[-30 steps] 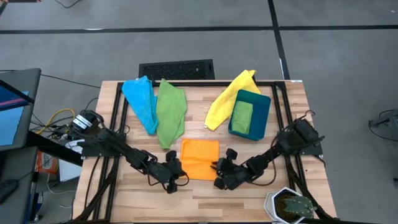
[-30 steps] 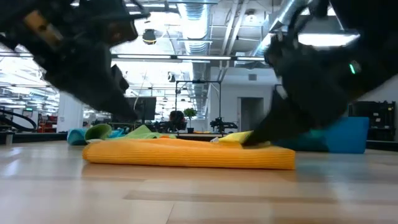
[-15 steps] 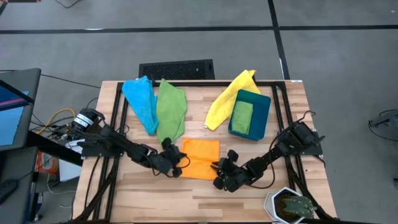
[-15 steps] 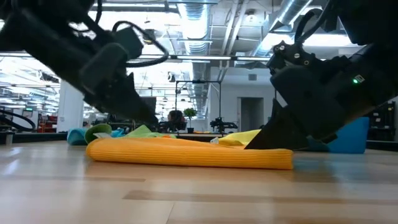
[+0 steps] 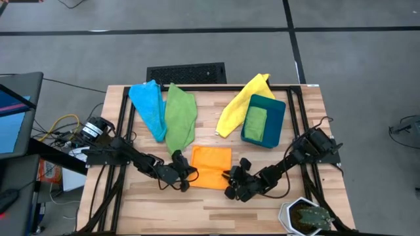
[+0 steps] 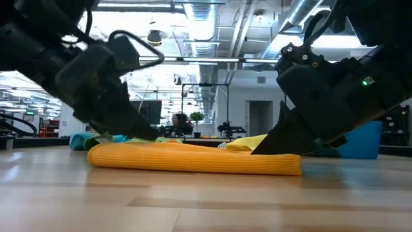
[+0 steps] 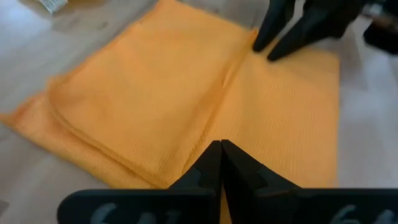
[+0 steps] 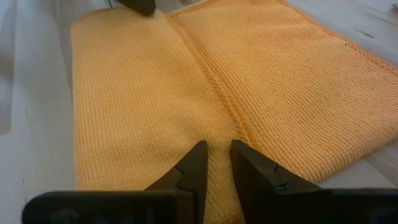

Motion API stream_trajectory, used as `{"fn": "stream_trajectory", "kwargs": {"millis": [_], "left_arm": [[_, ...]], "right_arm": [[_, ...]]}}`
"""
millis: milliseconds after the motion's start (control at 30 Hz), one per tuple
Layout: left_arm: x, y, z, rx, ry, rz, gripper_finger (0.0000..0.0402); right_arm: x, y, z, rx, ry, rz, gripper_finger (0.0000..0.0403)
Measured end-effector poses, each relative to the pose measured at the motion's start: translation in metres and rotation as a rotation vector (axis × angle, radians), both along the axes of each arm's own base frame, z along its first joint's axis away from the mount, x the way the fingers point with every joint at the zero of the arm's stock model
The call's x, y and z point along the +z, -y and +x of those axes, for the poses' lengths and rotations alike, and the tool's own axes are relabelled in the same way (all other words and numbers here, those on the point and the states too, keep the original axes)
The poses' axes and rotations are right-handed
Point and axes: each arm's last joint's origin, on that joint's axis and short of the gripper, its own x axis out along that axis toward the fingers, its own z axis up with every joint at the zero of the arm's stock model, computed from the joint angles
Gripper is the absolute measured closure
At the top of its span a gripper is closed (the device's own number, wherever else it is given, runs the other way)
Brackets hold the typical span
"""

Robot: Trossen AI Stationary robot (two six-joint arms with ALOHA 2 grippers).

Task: Fold microfiber towels
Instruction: Fold the orange microfiber cloth

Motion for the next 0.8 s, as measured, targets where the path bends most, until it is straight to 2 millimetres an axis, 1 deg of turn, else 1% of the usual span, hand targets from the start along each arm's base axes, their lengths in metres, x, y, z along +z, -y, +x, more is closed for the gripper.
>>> {"fn": "stream_trajectory", "kwargs": {"millis": [167, 267, 400, 567, 667, 733, 800], "left_arm": [[-0.016, 0.001, 0.000, 0.002, -0.059, 0.007, 0.0402], [-0.022, 0.001, 0.000, 0.019, -0.077, -0.012, 0.0402], [-0.024, 0.002, -0.002, 0.020, -0.103, -0.023, 0.0402], [-0.019, 0.003, 0.000, 0.008, -0.090, -0.047, 0.0402], [-0.012, 0.004, -0.001, -0.007, -0.091, -0.104, 0.0401], [-0.005, 0.006, -0.003, -0.040, -0.100, -0.172, 0.0401], [0.001, 0.008, -0.005, -0.072, -0.111, -0.229, 0.0401]], "right_arm": [[0.000, 0.000, 0.000, 0.000, -0.002, -0.001, 0.0306], [0.000, -0.001, -0.001, 0.005, -0.002, -0.001, 0.0306], [0.010, -0.005, -0.006, 0.038, -0.019, 0.019, 0.0306], [0.037, 0.000, -0.014, 0.037, -0.037, -0.009, 0.0306], [0.051, 0.006, -0.020, 0.024, -0.064, -0.032, 0.0306], [0.061, 0.014, -0.023, -0.012, -0.081, -0.014, 0.0306], [0.068, 0.025, -0.025, -0.088, -0.092, 0.049, 0.0306]]}}
